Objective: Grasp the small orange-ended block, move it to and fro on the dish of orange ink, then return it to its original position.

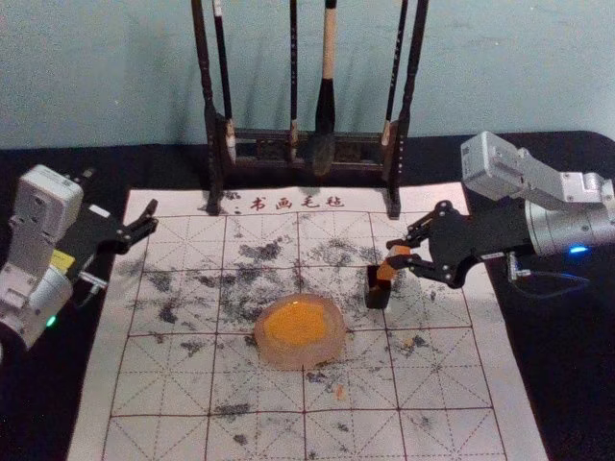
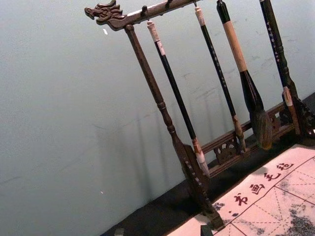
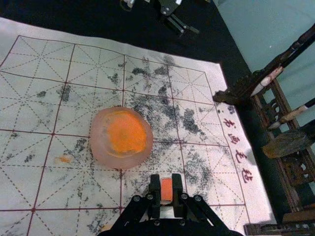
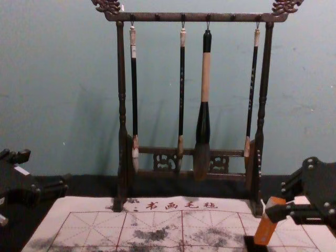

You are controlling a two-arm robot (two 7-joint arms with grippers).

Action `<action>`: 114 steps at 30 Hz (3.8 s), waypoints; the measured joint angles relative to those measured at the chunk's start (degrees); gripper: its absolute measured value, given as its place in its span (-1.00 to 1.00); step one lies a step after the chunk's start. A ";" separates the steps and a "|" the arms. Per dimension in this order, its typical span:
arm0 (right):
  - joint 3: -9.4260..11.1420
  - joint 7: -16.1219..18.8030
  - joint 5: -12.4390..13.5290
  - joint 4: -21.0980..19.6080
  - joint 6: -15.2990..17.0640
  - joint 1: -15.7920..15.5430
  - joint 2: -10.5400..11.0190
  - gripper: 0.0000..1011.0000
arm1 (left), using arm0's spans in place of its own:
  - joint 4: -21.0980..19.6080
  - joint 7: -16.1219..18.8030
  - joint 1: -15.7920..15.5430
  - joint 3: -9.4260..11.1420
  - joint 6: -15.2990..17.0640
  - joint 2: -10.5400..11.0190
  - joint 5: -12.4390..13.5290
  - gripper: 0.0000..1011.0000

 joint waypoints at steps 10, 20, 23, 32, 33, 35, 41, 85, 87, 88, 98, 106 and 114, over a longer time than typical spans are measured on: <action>-0.24 0.46 -0.63 2.79 -0.59 0.89 -1.81 -0.74 | 0.00 0.00 0.00 0.00 0.00 0.00 0.00 0.98; -0.79 0.87 -1.41 4.44 -0.99 1.51 -2.87 -0.74 | 0.00 0.00 0.00 0.00 0.00 0.00 0.00 0.98; -0.91 0.91 -1.70 4.68 -1.03 1.58 -2.96 -0.74 | 0.00 0.00 0.00 0.00 0.00 0.00 0.00 0.98; -1.72 1.14 -2.63 6.07 -1.19 1.82 -3.81 -0.74 | 0.00 0.00 0.00 0.00 0.00 0.00 0.00 0.98; -1.77 1.14 -2.64 6.42 -1.21 1.82 -4.05 -0.74 | 0.00 0.00 0.00 0.00 0.00 0.00 0.00 0.98; -1.83 1.14 -2.64 6.83 -1.24 1.82 -4.31 -0.74 | 0.00 0.00 0.00 0.00 0.00 0.00 0.00 0.98; -2.00 1.09 -2.89 7.99 -1.45 1.87 -5.08 -0.74 | 0.00 0.00 0.00 0.00 0.00 0.00 0.00 0.98; -2.12 0.86 -3.37 8.73 -1.68 1.94 -5.47 0.38 | 0.00 0.00 0.00 0.00 0.00 0.00 0.00 0.98; -2.12 0.86 -3.36 8.74 -1.68 1.94 -5.47 0.54 | 0.00 0.00 0.00 0.00 0.00 0.00 0.00 0.98; -2.12 0.86 -3.36 8.73 -1.67 1.94 -5.47 0.56 | 0.00 0.00 0.00 0.00 0.00 0.00 0.00 0.98; -1.20 0.61 -2.20 8.20 -1.75 1.54 -5.39 0.98 | 0.00 0.00 0.00 0.00 0.00 0.00 0.00 0.98; 5.05 -7.48 2.24 4.04 -3.71 -2.73 -4.90 0.98 | 0.00 0.00 0.00 0.00 0.00 0.00 0.00 0.98; 13.99 -31.16 0.24 -2.94 -9.26 -14.79 -5.72 0.98 | 0.00 0.00 0.00 0.00 0.00 0.00 0.00 0.98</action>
